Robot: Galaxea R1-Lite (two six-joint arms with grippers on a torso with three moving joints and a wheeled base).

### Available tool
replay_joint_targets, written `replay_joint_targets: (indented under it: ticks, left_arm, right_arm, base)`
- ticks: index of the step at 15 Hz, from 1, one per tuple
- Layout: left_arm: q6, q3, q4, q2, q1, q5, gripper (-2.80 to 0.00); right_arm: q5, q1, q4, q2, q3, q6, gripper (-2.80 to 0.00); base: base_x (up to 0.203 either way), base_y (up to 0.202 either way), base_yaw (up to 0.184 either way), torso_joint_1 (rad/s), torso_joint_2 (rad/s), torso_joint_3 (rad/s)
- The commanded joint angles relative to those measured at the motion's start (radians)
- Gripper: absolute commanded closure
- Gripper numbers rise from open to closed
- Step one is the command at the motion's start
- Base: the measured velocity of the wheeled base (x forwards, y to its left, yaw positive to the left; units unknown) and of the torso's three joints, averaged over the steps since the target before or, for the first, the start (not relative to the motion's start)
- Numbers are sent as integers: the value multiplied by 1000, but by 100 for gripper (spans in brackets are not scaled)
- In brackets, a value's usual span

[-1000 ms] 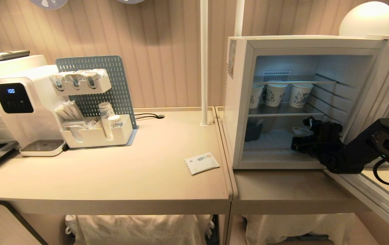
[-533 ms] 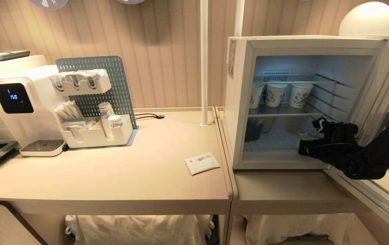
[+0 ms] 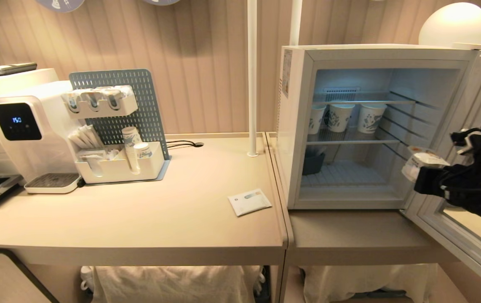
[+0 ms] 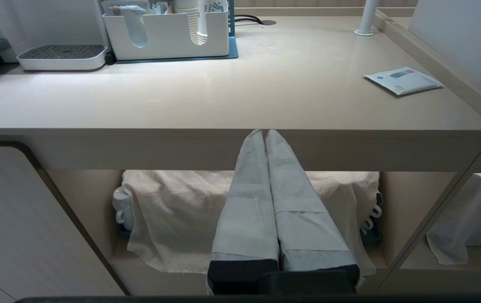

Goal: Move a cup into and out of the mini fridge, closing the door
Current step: Take the yoghurt out of the freezer, then place the yoghurt on the table

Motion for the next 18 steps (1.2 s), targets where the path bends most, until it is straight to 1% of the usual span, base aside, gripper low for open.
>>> replay_joint_targets:
  ticks: [1,2,4,6,7,9,10,12,13,14,16,18]
  left_arm:
    - [0,2,0,0,0,0,0]
    - [0,2,0,0,0,0,0]
    - [-1,2,-1,0,0,0,0]
    - [0,2,-1,0,0,0,0]
    - [0,2,-1,0,0,0,0]
    - [0,2,-1,0,0,0,0]
    - [0,2,-1,0,0,0,0]
    - [0,2,-1,0,0,0,0]
    - [0,2,-1,0,0,0,0]
    - [0,2,-1,0,0,0,0]
    - [0,2,-1,0,0,0,0]
    - [0,2,-1,0,0,0,0]
  right_arm:
    - [7,2,116,-400,64,0,0]
    - [16,3,212,-533,68,1,0]
    - [42,3,472,-815,51,2,0]
    - [83,5,763,-1076,13,2,0]
    - [100,10,889,-1178,-2,2,0]
    - [129,57,1123,-1355,-24,1,0]
    - [139,62,1195,-1424,-25,5,0]
    - [146,66,1251,-1586,9,2,0]
    - [126,66,1259,-1638,24,5,0]
    - [84,67,1239,-1661,62,19,0]
    - [45,67,1073,-1655,204,29,0]
    - [34,68,880,-1653,381,3,0]
  base:
    - [0,0,0,0,0,0]
    - [0,0,0,0,0,0]
    - [0,0,0,0,0,0]
    - [0,0,0,0,0,0]
    - [0,0,0,0,0,0]
    - [0,0,0,0,0,0]
    - [0,0,0,0,0,0]
    - [0,0,0,0,0,0]
    - [0,0,0,0,0,0]
    - [0,0,0,0,0,0]
    - [0,0,0,0,0,0]
    - [0,0,0,0,0,0]
